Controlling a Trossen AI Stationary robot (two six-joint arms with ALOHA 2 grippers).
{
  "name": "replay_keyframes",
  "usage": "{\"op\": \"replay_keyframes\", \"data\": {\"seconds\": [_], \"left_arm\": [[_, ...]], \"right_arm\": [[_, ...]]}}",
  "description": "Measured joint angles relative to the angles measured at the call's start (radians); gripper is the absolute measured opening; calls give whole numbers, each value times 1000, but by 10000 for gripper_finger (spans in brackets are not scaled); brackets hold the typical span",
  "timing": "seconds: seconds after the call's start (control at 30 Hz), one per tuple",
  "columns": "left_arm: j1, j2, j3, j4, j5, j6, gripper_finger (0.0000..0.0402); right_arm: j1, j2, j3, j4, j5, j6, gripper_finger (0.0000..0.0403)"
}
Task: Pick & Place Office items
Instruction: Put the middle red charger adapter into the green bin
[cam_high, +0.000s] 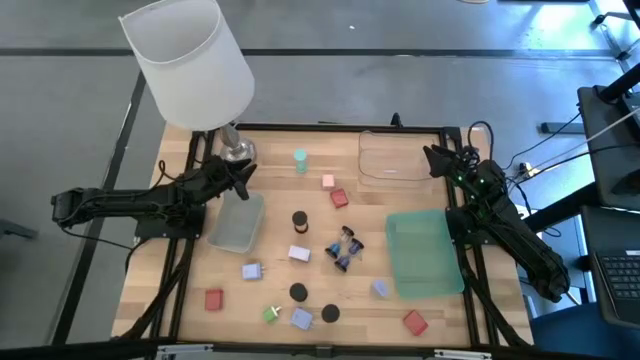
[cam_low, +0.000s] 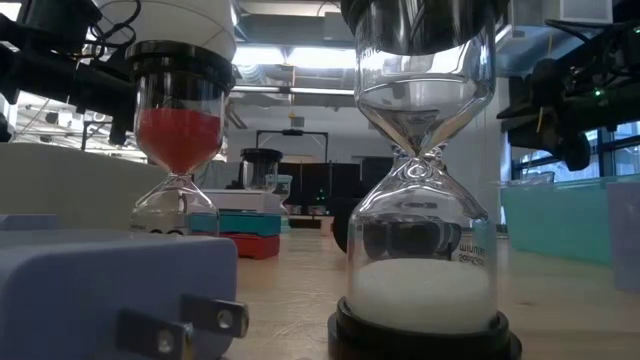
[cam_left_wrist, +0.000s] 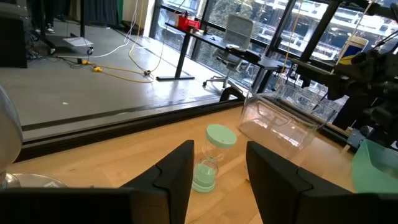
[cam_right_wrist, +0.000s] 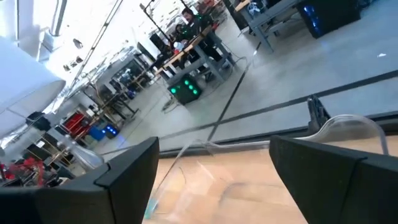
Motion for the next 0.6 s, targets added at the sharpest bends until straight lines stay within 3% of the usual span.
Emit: {"op": "replay_keyframes", "data": {"seconds": [0.33,0.6], "left_arm": [[0,0,0,0,0,0,143],[0,0,0,0,0,0,143]], "right_arm": [[0,0,0,56,-165,-8,307],[0,0,0,237,-180,-8,307]]}}
